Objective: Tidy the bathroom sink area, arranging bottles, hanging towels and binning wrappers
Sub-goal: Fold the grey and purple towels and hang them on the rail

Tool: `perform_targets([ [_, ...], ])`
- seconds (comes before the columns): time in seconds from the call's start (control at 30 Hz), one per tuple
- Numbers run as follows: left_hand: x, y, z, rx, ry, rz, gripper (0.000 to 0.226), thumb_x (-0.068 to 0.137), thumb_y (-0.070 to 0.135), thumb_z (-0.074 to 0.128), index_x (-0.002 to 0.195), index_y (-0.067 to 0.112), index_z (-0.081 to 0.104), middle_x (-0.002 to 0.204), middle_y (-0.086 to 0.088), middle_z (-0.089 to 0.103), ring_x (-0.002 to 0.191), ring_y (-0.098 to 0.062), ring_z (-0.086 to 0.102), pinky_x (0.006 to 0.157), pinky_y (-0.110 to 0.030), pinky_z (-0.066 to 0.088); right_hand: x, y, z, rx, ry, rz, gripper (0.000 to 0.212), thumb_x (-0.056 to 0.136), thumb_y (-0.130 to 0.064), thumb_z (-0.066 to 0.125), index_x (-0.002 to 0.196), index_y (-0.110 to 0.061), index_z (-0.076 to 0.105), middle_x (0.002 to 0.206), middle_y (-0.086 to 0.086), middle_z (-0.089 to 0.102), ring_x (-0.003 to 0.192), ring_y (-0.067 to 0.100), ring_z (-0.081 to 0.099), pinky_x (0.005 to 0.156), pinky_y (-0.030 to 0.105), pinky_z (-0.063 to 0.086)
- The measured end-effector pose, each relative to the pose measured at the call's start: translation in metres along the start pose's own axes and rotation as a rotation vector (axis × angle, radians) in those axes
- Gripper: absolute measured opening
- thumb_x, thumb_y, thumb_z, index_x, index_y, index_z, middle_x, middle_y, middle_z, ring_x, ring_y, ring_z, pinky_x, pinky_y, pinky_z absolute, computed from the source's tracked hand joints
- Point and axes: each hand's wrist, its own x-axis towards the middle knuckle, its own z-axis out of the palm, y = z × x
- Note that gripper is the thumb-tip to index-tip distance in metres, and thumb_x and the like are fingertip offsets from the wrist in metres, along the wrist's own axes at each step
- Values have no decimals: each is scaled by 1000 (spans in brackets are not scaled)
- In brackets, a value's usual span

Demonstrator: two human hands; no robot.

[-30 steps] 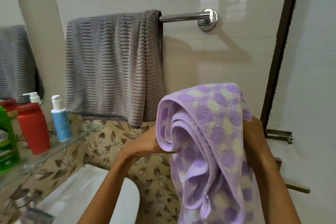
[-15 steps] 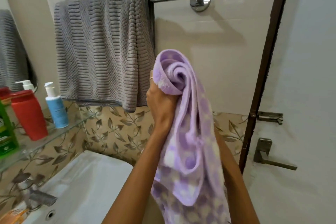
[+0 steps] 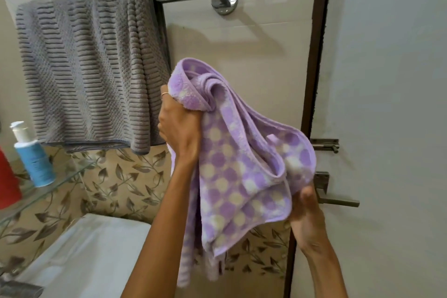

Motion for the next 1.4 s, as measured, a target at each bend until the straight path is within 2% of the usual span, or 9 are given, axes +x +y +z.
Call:
perform_targets([
  [0.1,6,-2,-3,25,-2,-26,47,78,40,56,117,16,47,103,-19,67,97,-44,58,71,-35,31,6,-1,-4,-315,20,-63,94,56,-19,88,128,-44,35,121,-27,58,112,-3,57,82,17,54],
  [0.23,9,-4,-10,-15,-43,-26,56,69,44,49,117,17,51,103,-14,67,95,-40,59,72,-33,35,10,4,10,-481,187,-142,64,62,-38,75,115,-46,40,109,-36,52,98,-15,56,71,-1,46],
  [0.33,8,-11,-15,-42,-118,-44,54,67,48,52,114,22,51,94,-2,64,92,-34,60,70,-31,36,12,11,18,-416,307,-132,27,75,-17,74,83,-41,63,75,-17,67,71,9,65,58,7,49],
  [0.63,-28,-68,-32,145,-411,-66,38,69,47,55,102,33,44,107,-3,64,98,-31,61,72,-30,37,36,9,44,-378,226,-99,22,74,-27,71,55,-33,62,49,-18,57,46,-3,46,44,12,40],
  [0.8,-47,-71,-51,-258,-809,104,74,69,30,75,131,39,36,131,21,45,123,4,43,100,-9,33,42,17,47,-490,145,17,20,77,-16,72,61,-24,64,53,-15,61,50,2,51,50,20,44],
  [0.9,-56,-67,-57,-291,-1068,150,66,69,31,77,126,43,43,127,22,53,121,1,48,104,-20,39,32,20,49,-438,-73,72,17,77,-19,70,92,-26,72,86,-8,75,79,8,70,71,25,56],
  [1.03,-68,-60,-55,-303,-940,55,45,56,44,77,94,45,54,95,26,61,91,4,58,81,-16,46,29,10,49,-357,-136,25,24,70,-23,69,94,-28,67,91,-11,72,83,6,68,72,16,54],
  [1.23,-89,-69,-48,-317,-749,-42,41,54,46,76,86,36,53,84,19,60,80,-1,57,71,-18,49,23,-3,31,-388,-109,62,20,67,-31,74,83,-38,64,77,-20,69,71,-2,66,58,9,50],
  [1.4,-103,-56,-41,-259,-663,168,10,78,26,66,82,20,59,79,11,52,73,-4,51,64,-20,41,14,-7,21,-369,-82,111,19,72,-36,65,85,-49,70,84,-21,72,77,-3,68,59,8,50],
])
